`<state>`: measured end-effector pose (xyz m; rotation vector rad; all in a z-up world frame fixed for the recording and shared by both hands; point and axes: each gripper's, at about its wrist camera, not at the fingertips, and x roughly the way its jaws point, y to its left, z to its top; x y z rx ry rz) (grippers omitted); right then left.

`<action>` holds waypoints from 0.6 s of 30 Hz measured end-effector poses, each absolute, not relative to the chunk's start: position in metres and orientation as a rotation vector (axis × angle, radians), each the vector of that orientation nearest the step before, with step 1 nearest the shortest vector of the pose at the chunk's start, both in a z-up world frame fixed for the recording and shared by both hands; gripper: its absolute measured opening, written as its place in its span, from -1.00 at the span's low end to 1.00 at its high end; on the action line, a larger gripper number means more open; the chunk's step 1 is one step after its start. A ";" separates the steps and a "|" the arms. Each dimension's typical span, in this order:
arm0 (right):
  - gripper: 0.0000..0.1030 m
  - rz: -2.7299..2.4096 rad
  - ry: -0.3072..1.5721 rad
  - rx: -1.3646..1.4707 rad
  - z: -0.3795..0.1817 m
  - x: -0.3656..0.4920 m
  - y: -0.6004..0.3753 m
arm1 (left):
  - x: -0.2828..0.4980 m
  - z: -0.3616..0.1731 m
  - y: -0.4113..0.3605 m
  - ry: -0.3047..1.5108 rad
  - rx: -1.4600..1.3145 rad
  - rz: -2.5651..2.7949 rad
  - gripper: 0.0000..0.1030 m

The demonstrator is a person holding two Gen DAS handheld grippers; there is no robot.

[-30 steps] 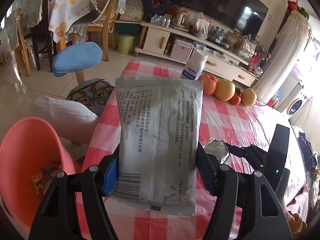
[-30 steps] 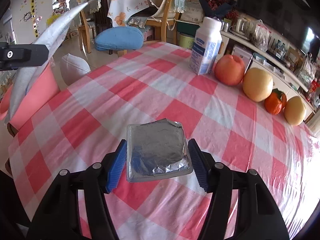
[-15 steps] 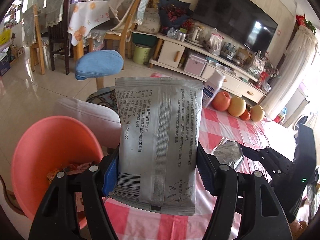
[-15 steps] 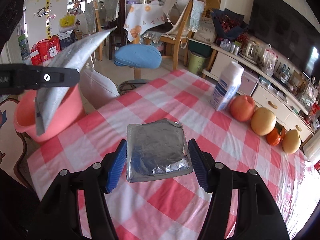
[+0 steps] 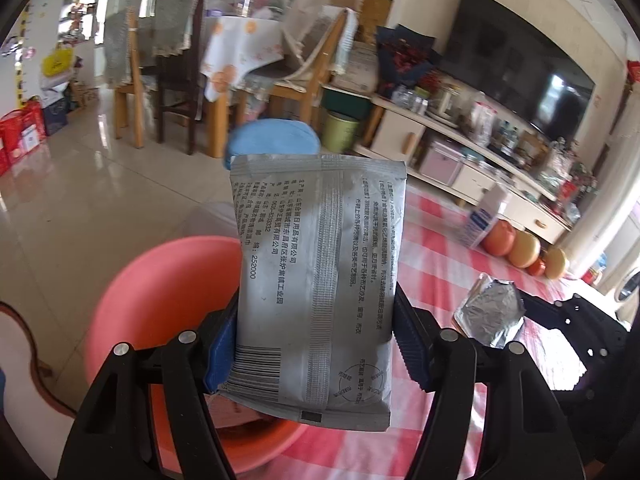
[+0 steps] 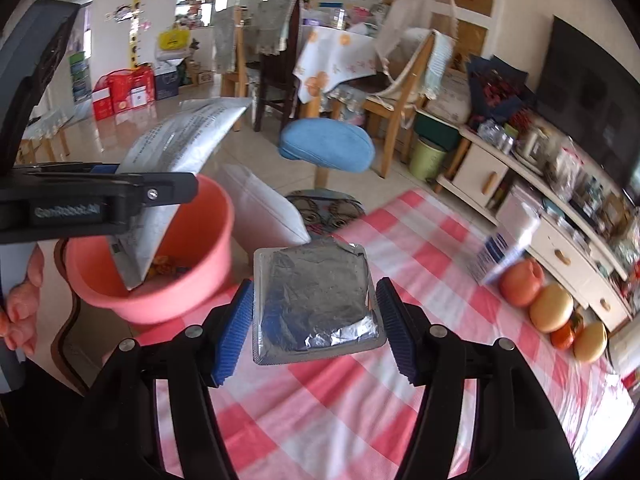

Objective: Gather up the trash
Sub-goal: 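Carry the white bag and foil packet to the pink bucket and open both tools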

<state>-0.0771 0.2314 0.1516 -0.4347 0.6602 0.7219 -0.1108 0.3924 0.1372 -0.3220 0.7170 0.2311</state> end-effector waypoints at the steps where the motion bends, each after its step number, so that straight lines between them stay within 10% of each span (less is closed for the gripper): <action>1: 0.22 0.730 0.657 -0.440 0.153 -0.079 0.238 | -0.112 0.137 0.397 0.715 -0.325 0.244 0.32; 18: 0.23 0.878 0.611 -0.580 0.148 -0.117 0.352 | -0.139 0.116 0.477 0.715 -0.420 0.424 0.32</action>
